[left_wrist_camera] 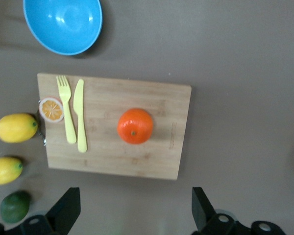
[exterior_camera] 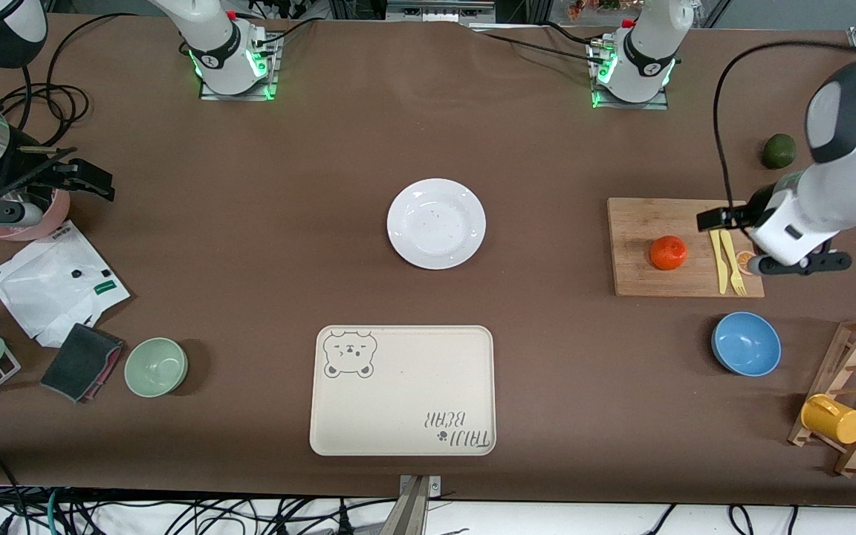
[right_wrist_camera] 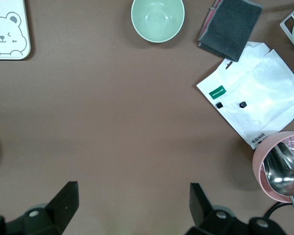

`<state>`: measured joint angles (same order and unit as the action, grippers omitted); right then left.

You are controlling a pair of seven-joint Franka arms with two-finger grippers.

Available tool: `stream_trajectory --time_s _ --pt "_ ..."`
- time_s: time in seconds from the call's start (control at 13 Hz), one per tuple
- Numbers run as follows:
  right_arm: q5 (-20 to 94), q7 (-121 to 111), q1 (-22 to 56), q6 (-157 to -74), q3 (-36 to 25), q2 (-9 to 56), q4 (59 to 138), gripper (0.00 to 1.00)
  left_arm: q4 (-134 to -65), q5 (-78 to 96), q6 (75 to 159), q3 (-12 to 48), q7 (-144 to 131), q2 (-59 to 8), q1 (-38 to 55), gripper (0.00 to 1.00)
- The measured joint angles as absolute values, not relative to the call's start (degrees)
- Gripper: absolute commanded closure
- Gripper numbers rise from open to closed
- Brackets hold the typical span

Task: Place orange and plate with both arms
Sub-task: 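Move the left gripper down over the orange on the cutting board, then close the left gripper on the orange and lift it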

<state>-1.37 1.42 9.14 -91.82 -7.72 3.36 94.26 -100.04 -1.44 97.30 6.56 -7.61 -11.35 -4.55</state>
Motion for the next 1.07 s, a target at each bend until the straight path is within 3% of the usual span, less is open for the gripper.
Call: stream_trajectory --time_s 0.77,1.07 --pt "-1.37 1.42 9.13 -91.80 -7.75 3.36 94.27 0.00 -124.85 -1.57 131.61 6.43 -7.17 -13.01 -5.03 0.00" --pt "-1.36 1.42 9.13 -91.80 -7.75 3.36 94.27 0.00 -128.80 -4.49 137.76 6.38 -6.93 -16.49 -7.00 0.00"
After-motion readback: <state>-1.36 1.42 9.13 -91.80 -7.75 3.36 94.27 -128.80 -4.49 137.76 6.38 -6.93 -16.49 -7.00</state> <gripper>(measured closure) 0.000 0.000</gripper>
